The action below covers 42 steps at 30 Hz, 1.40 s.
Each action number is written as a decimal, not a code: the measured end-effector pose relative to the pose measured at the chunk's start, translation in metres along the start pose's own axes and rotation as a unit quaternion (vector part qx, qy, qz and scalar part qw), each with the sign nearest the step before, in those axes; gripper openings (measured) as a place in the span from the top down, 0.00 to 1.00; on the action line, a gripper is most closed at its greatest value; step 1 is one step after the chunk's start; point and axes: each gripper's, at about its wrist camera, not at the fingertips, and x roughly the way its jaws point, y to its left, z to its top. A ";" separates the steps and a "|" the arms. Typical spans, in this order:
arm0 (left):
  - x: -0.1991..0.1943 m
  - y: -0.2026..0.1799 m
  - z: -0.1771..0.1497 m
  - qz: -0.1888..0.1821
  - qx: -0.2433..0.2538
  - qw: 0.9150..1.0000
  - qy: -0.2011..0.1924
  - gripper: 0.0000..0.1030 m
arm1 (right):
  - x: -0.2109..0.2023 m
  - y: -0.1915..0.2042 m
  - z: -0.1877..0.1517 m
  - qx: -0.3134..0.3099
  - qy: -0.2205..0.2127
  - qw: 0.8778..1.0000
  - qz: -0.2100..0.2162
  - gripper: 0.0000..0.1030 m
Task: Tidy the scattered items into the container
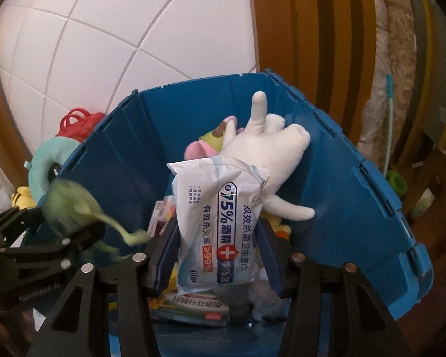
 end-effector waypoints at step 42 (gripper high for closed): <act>-0.102 0.263 -0.117 0.060 -0.088 0.994 -0.037 0.15 | -0.050 0.225 -0.042 -0.029 -0.082 0.996 0.014 0.00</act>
